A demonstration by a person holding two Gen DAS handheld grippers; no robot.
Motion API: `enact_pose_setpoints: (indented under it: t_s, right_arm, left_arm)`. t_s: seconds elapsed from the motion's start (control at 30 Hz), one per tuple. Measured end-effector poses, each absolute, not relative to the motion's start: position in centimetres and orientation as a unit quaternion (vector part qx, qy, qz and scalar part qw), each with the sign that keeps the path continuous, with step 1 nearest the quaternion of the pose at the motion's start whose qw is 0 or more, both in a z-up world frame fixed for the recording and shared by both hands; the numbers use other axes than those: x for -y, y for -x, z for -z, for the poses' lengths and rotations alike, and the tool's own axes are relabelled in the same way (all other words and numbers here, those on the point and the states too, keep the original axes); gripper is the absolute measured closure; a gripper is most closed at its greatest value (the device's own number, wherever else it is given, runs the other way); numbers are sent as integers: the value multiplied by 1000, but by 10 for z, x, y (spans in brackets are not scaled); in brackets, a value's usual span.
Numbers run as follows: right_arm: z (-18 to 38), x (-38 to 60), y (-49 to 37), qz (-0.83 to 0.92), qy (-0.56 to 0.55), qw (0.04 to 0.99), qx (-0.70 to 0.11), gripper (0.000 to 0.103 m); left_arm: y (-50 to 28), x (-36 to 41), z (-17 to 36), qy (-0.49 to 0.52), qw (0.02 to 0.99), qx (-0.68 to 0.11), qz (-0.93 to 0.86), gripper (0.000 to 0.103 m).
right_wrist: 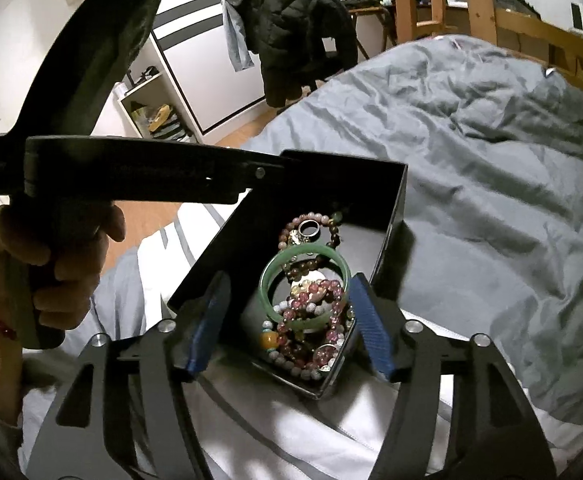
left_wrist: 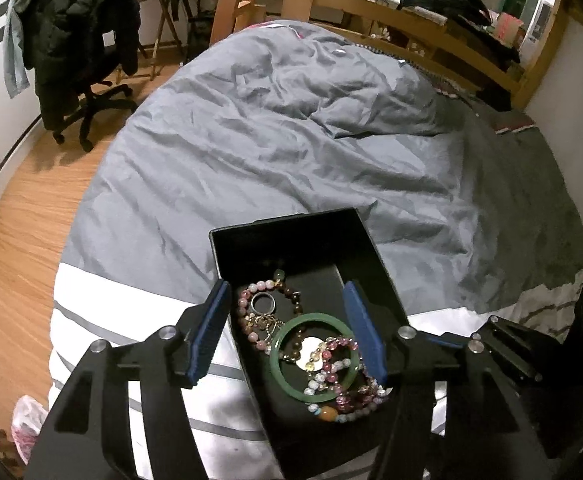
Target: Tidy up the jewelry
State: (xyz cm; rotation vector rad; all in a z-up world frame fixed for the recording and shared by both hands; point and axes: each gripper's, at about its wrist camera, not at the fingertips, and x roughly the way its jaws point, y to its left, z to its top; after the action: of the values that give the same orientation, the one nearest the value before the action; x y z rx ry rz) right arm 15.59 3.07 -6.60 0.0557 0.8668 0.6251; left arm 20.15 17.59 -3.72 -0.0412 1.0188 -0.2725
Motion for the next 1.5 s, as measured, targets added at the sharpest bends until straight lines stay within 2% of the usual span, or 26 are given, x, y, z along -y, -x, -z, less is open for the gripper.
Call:
enact_pose_setpoints:
  t_s: [0.03,0.07,0.1,0.13,0.17,0.2,0.33,0.67,0.87,1.13,1.5]
  right_arm:
    - [64,-29,-155,-296,-30,863,-408,36]
    - [62,-26,-154,-295,-34,865,-404,33]
    - [59,-23,-151,-291,-39,869,-398,25]
    - [56,-19,-149,-287,-44,874,-391,14]
    - [50,-12,-145,-278,-51,881,-379,10]
    - [46,-9,-144,-275,-55,884,-373,8]
    - [26,4,-134,-271,-69,889,-363,3]
    - [-31,6,-99,-235,-38,896,-376,3]
    - [-51,7,-78,-212,-21,896,-388,3]
    - [-35,1,-54,-203,3,889,-410,4]
    - [-8,5,-48,-186,16,883,-430,4]
  left_arm:
    - [-202,-177,37,21,865,-485,126,44]
    - [-202,-179,36,21,867,-483,120,39]
    - [-201,-180,35,20,870,-481,112,34]
    - [-201,-182,34,18,874,-476,96,22]
    - [-200,-183,31,16,878,-471,83,13]
    - [-198,-185,28,12,882,-466,69,11]
    - [-185,-190,9,12,895,-445,33,11]
    - [-112,-180,-39,-41,906,-420,-9,9]
    - [-54,-190,-45,-51,905,-422,-23,9]
    - [-21,-198,-32,-42,910,-412,-31,9]
    - [-25,-196,-4,-11,911,-412,-10,9]
